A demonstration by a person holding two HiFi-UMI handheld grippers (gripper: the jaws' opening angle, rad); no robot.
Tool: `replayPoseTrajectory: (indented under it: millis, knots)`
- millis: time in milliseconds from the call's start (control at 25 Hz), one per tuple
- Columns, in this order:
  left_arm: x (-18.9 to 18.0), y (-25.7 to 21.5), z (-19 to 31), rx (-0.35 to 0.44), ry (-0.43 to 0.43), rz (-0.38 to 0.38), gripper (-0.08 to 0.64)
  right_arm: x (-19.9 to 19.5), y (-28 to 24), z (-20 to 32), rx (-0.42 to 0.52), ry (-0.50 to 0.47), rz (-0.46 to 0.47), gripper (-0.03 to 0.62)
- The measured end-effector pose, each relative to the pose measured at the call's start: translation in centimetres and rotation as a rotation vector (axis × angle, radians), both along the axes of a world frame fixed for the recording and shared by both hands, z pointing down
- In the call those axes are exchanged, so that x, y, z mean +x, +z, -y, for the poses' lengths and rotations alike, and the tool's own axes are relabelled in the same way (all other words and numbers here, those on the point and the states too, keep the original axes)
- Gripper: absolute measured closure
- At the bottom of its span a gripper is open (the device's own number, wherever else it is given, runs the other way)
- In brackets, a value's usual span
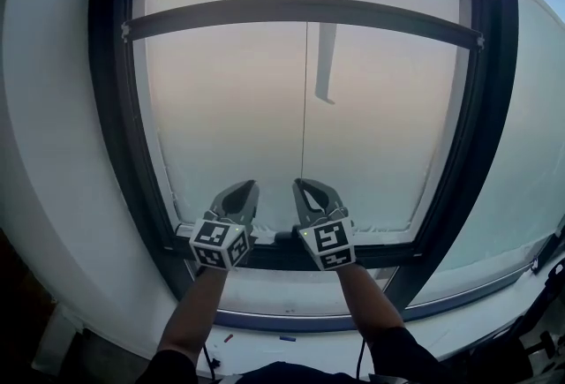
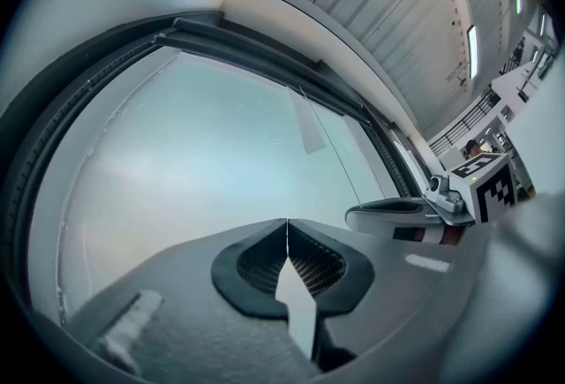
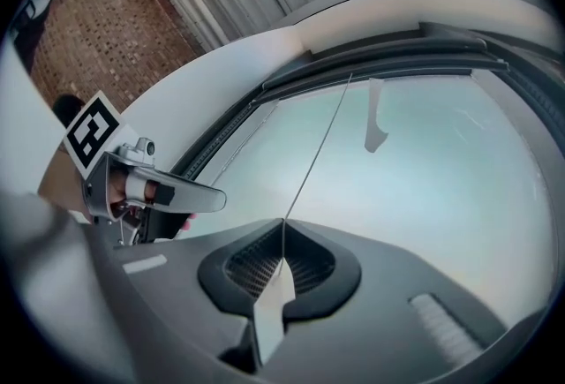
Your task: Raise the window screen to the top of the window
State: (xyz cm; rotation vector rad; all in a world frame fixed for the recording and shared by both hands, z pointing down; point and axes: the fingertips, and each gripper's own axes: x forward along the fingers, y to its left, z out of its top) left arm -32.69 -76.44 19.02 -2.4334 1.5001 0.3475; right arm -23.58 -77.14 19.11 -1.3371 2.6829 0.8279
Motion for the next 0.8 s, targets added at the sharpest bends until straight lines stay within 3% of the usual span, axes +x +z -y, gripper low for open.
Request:
replayPoseTrajectory:
  millis: [400,800]
  knots:
    - [0.9,0.2,-0.9,-0.005,-0.014,0.004,0.557,1.6,-7.0,-1.8,0.089,-0.006,0.137,0.584]
    - [1.4,1.2,-1.6,-0.018,0.01,0.026,0.555,2.0,-10.3,-2.8,0.167,0.014,0.176,0.582]
